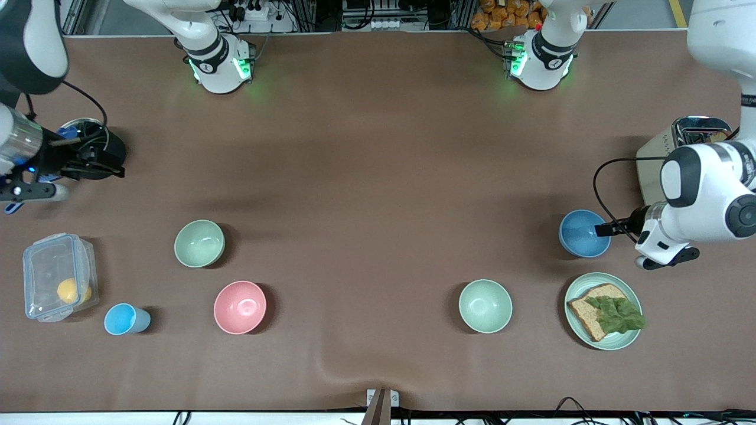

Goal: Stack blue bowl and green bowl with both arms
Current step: 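Lower both grippers and grasp the bowl rims, left blue, right green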

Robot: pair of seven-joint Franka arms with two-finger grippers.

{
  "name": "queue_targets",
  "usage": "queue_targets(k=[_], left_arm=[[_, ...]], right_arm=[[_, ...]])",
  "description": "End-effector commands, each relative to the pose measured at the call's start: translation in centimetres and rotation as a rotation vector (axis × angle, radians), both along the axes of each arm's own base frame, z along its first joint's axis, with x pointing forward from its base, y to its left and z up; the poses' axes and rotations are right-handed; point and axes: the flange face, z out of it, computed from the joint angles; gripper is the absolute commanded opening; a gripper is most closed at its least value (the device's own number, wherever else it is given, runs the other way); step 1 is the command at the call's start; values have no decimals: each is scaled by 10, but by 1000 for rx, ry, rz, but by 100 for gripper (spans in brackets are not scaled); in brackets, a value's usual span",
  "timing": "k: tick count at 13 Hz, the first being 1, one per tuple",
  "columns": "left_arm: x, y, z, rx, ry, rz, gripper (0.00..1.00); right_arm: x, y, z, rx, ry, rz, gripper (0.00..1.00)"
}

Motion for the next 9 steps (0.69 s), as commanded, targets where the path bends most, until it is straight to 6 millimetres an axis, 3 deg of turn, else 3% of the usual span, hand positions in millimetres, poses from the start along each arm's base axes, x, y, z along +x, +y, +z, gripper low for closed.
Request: queue_targets(k=[1, 6, 9], left_arm=[[-1, 4, -8, 12, -6, 6, 100], [1, 5, -27, 8, -2, 7, 100], [0, 6, -34, 5, 4, 1, 100]], right_arm=[[8, -2, -40, 36, 38, -35, 100], [36, -2, -141, 87, 128, -64, 100], [45, -5, -190, 84, 144, -72, 100]])
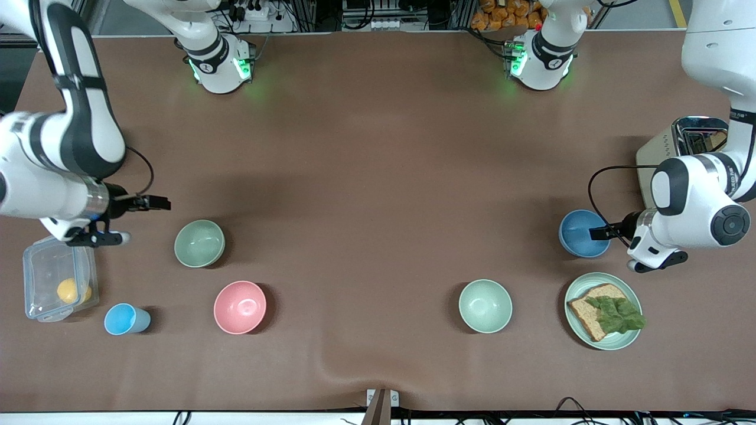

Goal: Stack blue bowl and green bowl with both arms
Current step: 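Lower both grippers and grasp the bowl rims, left blue, right green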

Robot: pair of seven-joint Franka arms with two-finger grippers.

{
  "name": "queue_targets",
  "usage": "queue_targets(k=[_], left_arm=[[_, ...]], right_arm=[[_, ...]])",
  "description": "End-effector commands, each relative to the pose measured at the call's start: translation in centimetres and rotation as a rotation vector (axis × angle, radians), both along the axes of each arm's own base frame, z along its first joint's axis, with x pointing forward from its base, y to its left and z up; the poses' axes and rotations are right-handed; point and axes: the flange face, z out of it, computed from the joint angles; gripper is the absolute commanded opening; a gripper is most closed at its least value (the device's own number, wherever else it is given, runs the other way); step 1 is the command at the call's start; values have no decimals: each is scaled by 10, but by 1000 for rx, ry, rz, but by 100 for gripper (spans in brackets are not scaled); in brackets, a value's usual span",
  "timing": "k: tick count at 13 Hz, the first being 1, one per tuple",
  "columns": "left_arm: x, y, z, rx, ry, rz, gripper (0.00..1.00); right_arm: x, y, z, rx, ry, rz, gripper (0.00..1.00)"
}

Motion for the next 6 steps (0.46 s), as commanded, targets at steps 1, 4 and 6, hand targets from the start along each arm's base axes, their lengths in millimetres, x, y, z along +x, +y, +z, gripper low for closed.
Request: queue_targets(k=[1, 4, 6], left_arm=[[0, 2, -3, 10, -9, -8, 100], [1, 5, -9, 39, -8, -39, 100], [0, 5, -11, 69, -1, -73, 100]], right_arm=[[9, -5, -31, 16, 0, -29, 100], [18, -6, -67, 7, -27, -33, 100], [25, -7, -96, -1, -58, -37, 100]])
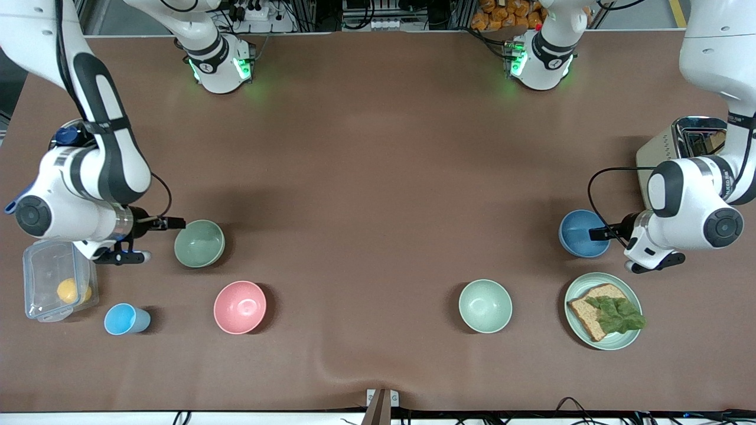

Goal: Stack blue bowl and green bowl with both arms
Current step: 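Lower both grippers and grasp the bowl rims, left blue, right green, then slide the green bowl with the right gripper toward the table middle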

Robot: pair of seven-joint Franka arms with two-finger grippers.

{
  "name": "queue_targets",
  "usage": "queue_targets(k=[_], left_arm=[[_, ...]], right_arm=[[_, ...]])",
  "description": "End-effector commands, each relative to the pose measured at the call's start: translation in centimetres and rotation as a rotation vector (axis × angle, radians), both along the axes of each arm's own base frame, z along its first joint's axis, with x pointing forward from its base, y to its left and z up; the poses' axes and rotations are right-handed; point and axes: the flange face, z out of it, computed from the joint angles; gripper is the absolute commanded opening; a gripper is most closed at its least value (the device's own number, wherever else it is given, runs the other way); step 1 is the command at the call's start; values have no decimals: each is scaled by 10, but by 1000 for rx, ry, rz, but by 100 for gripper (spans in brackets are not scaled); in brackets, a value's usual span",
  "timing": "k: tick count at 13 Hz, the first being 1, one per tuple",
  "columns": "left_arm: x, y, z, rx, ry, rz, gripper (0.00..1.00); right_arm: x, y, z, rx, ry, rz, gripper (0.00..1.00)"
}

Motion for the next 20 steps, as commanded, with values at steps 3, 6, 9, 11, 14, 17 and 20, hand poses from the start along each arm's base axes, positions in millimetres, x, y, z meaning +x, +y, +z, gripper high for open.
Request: queue_targets(k=[3, 6, 9, 11, 14, 17, 20], left_arm=[[0, 2, -2, 23, -5, -28, 98], [-2, 7, -8, 22, 5, -24, 88], [-3, 9, -17, 18, 18, -22, 76], [-4, 10, -19, 17, 21, -21, 66], [-4, 10, -19, 17, 21, -21, 49], [-4, 9, -19, 17, 21, -22, 29], [-4, 9, -19, 17, 21, -22, 0]], right_arm=[[12, -1, -53, 9, -33, -25, 100], [14, 5, -72, 5, -42, -20, 0], [14, 5, -73, 7, -40, -16, 0], [13, 5, -72, 7, -39, -16, 0], [13, 15, -51, 16, -32, 2, 0], [10, 27, 2, 28, -14, 21, 0], [4, 65, 57, 57, -19, 93, 0]])
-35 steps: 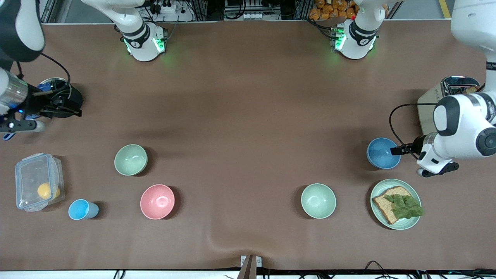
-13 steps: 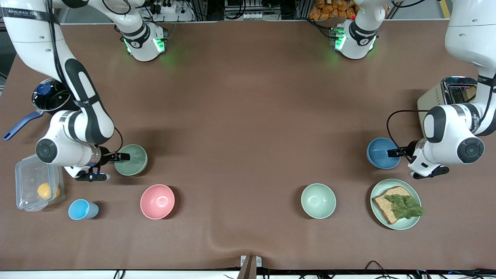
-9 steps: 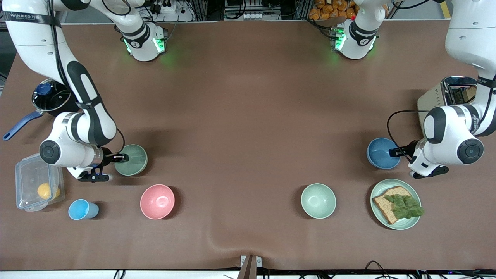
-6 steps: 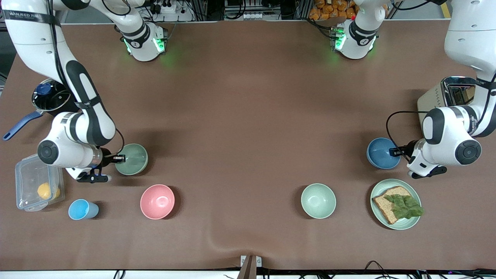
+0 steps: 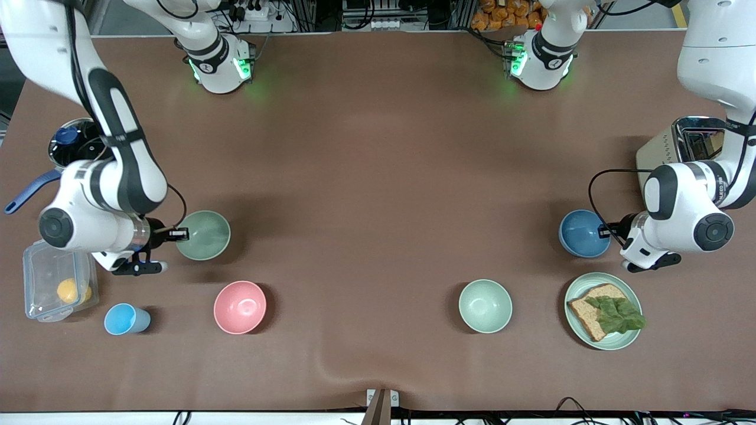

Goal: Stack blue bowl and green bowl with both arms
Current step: 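Slide the green bowl with the right gripper toward the table middle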

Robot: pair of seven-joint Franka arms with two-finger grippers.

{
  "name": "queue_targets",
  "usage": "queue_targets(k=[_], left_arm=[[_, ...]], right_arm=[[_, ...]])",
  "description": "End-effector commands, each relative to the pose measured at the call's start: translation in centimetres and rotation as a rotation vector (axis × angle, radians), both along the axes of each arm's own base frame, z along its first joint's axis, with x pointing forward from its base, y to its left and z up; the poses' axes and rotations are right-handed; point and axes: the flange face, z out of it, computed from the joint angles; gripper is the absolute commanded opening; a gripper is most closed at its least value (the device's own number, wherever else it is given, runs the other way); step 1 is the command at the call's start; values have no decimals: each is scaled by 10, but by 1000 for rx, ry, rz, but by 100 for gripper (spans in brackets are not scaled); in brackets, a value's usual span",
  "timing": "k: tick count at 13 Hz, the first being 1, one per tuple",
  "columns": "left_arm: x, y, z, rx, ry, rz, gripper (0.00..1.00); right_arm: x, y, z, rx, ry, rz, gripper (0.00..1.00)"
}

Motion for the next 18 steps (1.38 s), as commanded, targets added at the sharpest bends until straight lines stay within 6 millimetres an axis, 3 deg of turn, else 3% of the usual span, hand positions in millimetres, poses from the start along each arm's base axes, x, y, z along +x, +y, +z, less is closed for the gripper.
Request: queue_targets(k=[1, 5, 7, 11, 13, 15, 18], left_arm=[[0, 2, 1, 11, -8, -18, 0], [1, -1, 1, 9, -9, -22, 0], [1, -4, 5, 8, -12, -29, 0], [8, -18, 24, -7, -37, -38, 0], [10, -25, 35, -21, -45, -37, 0], [14, -37, 47, -47, -53, -21, 0], [20, -50, 58, -73, -63, -20, 0]], right_arm=[[-11, 48, 45, 28, -9, 63, 0], [-11, 159, 60, 118, -8, -67, 0], [-12, 215, 58, 125, 3, -160, 0], [-8, 290, 48, 151, 36, -312, 0], [-23, 349, 48, 145, 40, -344, 0], [-28, 392, 44, 153, 27, -412, 0], [-37, 429, 23, 192, 4, -434, 0]])
